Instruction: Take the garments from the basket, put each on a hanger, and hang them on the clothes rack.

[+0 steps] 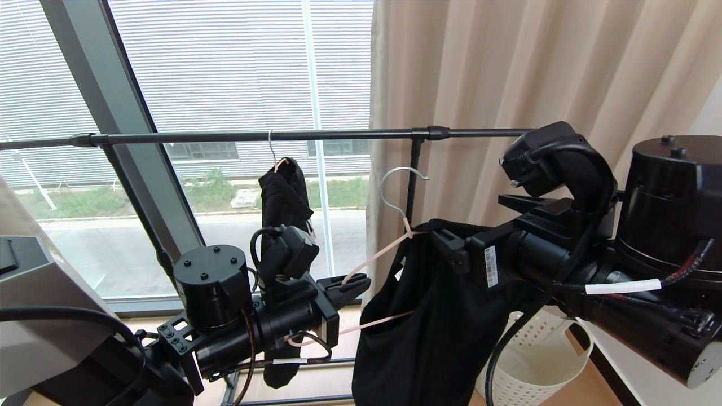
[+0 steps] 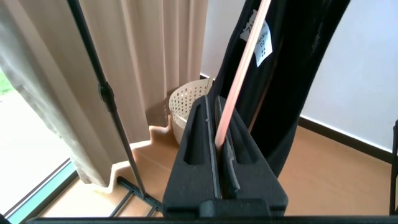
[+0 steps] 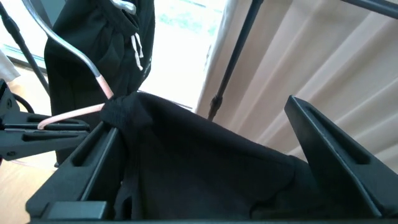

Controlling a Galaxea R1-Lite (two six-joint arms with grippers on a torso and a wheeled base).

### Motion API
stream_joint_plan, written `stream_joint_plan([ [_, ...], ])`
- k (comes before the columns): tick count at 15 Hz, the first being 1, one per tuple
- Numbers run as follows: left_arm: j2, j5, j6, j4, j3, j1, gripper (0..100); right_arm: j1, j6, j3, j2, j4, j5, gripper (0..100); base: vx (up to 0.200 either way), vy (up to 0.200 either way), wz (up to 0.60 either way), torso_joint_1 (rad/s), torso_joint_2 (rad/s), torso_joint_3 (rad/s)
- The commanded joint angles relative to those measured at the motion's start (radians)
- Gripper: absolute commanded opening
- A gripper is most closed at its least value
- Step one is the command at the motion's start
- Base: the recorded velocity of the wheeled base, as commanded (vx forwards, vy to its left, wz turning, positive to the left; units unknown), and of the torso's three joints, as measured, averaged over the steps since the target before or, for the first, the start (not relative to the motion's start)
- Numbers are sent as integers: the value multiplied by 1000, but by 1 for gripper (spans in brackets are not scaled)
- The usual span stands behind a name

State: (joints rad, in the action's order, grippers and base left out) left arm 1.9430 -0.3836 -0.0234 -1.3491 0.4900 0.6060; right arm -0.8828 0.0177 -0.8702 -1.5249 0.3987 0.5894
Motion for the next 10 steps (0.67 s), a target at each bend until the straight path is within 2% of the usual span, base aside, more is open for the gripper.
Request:
stream_joint_plan([
  [1, 2, 0, -1, -1, 1, -3, 0, -5, 1, 8, 5, 2, 0, 100, 0, 0, 0, 0, 0, 0],
  [4, 1, 0, -3, -1, 1, -3, 0, -12, 28, 30, 22, 2, -3, 100, 0, 0, 0, 0, 0, 0],
  [10, -21, -1, -7, -1, -25, -3, 0, -12, 65, 69, 57, 0, -69, 100, 0, 0, 0, 0, 0, 0],
])
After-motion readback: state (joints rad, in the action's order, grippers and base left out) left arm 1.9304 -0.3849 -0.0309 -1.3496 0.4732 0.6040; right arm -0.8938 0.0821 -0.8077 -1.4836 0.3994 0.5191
